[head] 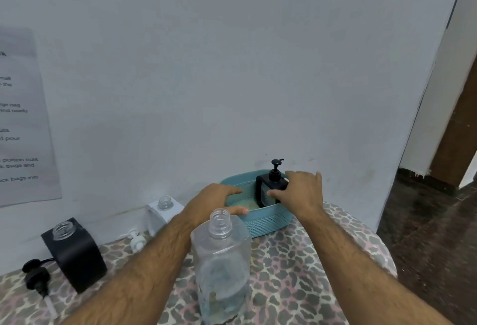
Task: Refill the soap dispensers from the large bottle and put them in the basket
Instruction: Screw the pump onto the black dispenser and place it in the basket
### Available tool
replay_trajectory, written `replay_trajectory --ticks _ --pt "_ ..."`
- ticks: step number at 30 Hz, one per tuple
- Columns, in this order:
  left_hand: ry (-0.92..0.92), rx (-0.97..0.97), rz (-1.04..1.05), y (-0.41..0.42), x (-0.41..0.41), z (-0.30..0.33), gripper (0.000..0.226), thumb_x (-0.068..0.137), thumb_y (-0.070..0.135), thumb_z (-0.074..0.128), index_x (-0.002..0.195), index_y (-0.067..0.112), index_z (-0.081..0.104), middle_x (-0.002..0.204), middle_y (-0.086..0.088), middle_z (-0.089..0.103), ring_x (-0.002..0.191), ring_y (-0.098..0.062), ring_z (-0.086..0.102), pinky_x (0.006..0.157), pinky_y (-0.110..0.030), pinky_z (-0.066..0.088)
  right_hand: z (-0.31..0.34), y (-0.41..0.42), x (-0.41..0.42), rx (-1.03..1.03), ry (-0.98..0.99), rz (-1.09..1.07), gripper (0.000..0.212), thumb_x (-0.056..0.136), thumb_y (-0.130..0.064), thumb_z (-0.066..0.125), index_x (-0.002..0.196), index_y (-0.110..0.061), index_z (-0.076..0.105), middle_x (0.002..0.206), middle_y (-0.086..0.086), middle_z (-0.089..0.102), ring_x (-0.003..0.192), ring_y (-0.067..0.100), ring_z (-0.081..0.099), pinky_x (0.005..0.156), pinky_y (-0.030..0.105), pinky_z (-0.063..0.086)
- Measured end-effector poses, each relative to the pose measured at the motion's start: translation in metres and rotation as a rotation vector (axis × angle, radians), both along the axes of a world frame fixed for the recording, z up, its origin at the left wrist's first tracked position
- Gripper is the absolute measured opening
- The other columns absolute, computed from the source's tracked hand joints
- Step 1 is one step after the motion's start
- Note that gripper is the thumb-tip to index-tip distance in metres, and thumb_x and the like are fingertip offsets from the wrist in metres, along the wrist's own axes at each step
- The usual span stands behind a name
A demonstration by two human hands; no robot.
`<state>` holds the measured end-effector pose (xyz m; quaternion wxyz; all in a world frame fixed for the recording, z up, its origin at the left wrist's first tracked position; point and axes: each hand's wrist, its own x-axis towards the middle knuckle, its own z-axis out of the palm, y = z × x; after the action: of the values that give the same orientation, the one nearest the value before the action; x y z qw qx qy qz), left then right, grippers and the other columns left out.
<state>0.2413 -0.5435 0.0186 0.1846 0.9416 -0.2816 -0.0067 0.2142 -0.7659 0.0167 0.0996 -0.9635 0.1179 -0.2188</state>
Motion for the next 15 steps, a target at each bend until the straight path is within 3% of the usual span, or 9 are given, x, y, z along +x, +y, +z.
replay_trajectory --ticks 2,5,9,15 --pt "-0.023 -0.057 0.022 0.008 -0.009 0.002 0.070 0.084 0.056 0.067 0.143 0.022 0.050 0.147 0.002 0.051 0.136 -0.015 0.046 0.110 -0.028 0.032 -0.001 0.000 -0.006 0.035 -0.193 0.073 0.043 0.076 -0.062 0.069 0.087 -0.021 0.069 0.086 -0.004 0.068 0.094 0.021 0.062 0.099 0.042 0.040" --pt "-0.048 -0.161 0.058 0.019 -0.022 0.009 0.067 0.080 0.058 0.068 0.136 0.021 0.058 0.141 0.002 0.057 0.132 -0.016 0.050 0.110 -0.029 0.036 0.007 0.010 -0.022 0.185 -0.365 0.166 0.035 0.083 -0.047 0.072 0.098 -0.015 0.076 0.100 0.001 0.072 0.101 0.024 0.061 0.091 0.039 0.048" --pt "-0.045 -0.360 0.116 0.031 -0.047 0.022 0.051 0.082 0.044 0.075 0.128 0.023 0.065 0.132 0.002 0.063 0.123 -0.011 0.057 0.106 -0.035 0.046 0.020 0.031 -0.043 0.281 -0.357 0.283 0.027 0.087 -0.039 0.068 0.099 -0.016 0.075 0.102 -0.004 0.070 0.104 0.017 0.059 0.084 0.034 0.050" --pt "-0.088 -0.489 0.172 0.053 -0.096 0.047 0.038 0.087 0.037 0.072 0.123 0.024 0.067 0.124 0.006 0.066 0.112 -0.002 0.059 0.099 -0.025 0.049 0.051 0.066 -0.083 0.401 -0.306 0.411 0.021 0.088 -0.041 0.067 0.095 -0.022 0.073 0.101 -0.010 0.066 0.094 0.007 0.058 0.081 0.029 0.048"
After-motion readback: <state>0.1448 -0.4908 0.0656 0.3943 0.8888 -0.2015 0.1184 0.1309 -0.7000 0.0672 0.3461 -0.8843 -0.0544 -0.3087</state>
